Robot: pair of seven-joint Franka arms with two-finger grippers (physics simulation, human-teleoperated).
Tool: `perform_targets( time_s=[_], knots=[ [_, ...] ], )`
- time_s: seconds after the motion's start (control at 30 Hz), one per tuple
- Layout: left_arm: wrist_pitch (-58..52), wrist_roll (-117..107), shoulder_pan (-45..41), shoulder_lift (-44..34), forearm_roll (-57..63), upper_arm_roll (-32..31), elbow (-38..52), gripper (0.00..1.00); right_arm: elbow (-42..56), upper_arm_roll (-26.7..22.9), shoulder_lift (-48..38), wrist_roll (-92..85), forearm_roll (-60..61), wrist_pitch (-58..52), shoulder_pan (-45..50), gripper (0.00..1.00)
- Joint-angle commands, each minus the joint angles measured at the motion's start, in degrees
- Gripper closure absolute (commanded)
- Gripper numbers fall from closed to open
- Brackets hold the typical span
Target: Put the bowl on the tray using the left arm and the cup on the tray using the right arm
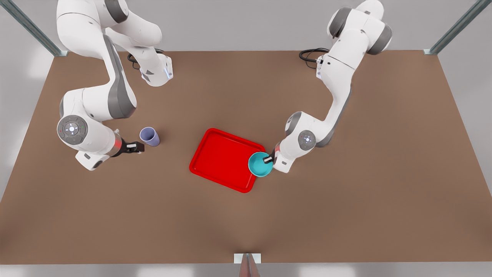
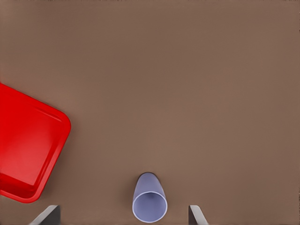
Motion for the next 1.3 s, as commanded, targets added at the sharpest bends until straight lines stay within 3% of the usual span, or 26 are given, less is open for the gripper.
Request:
perform_targets(
  time_s=[0.0,0.33,0.37,0.4,0.53,0.63,0.7,0.83,0.87,0.93,0.97,1.03,1.13,1.2,1.27],
  knots=[
    [0.45,-1.18,-0.82,1.11,-5.29,-0.01,1.14,0.79,0.27,0.04,0.24,0.0,0.0,0.0,0.04,0.0],
    [6.26,-4.78,-6.1,7.27,-5.29,-0.01,3.43,0.79,0.81,0.21,0.68,-3.25,-1.49,0.18,0.92,0.0],
    [6.26,-5.49,-6.1,7.27,-5.2,-0.01,4.13,0.07,-1.83,0.3,0.33,-2.64,-1.49,0.53,-0.13,0.0],
    [6.26,-5.49,-6.1,7.27,-5.29,-0.01,4.13,0.0,-6.13,1.09,-1.86,-2.64,-1.41,0.7,-1.54,0.0],
    [6.26,-5.23,-5.75,7.27,-5.29,0.16,4.22,0.0,-22.93,1.44,-14.35,-2.99,1.32,7.47,-4.7,0.0],
    [4.77,-5.14,-5.57,6.13,-5.38,5.69,7.03,0.0,-33.65,1.44,-20.5,-3.16,2.9,13.89,-6.28,0.0],
    [-8.83,-5.23,-4.87,5.51,-5.73,12.55,15.8,0.0,-34.88,1.44,-20.94,-3.16,3.87,13.8,-6.55,0.0],
    [-30.29,-1.11,12.79,2.7,-5.03,13.26,25.66,0.0,-39.1,1.44,-21.91,-2.64,8.43,14.32,-7.34,0.0],
    [-36.78,8.26,16.12,2.7,-4.94,14.57,28.12,0.0,-40.15,1.53,-21.82,-2.55,9.31,15.64,-7.25,0.0],
    [-48.23,40.02,18.86,2.7,-2.31,23.1,31.46,0.0,-42.09,1.62,-21.64,-2.29,9.4,18.19,-6.55,0.0],
    [-52.01,47.94,18.6,1.82,7.44,23.1,32.79,0.0,-43.85,1.62,-21.82,-2.29,9.4,19.69,-6.55,0.0],
    [-56.14,59.63,18.77,-7.84,14.4,22.84,31.91,0.0,-44.02,1.53,-21.82,-2.46,9.4,20.13,-7.07,0.0],
    [-55.8,59.64,18.78,-18.92,17.55,21.26,22.6,0.0,-44.02,1.53,-21.82,-3.16,9.32,20.13,-8.39,0.0],
    [-52.55,59.37,18.34,-23.49,18.97,20.03,16.01,0.0,-44.02,1.44,-21.82,-3.16,8.88,20.39,-8.74,0.0],
    [-52.89,59.37,18.25,-22.53,18.88,20.03,16.09,0.0,-44.99,1.44,-21.73,-3.08,8.53,23.12,-9.27,0.0]
  ],
)
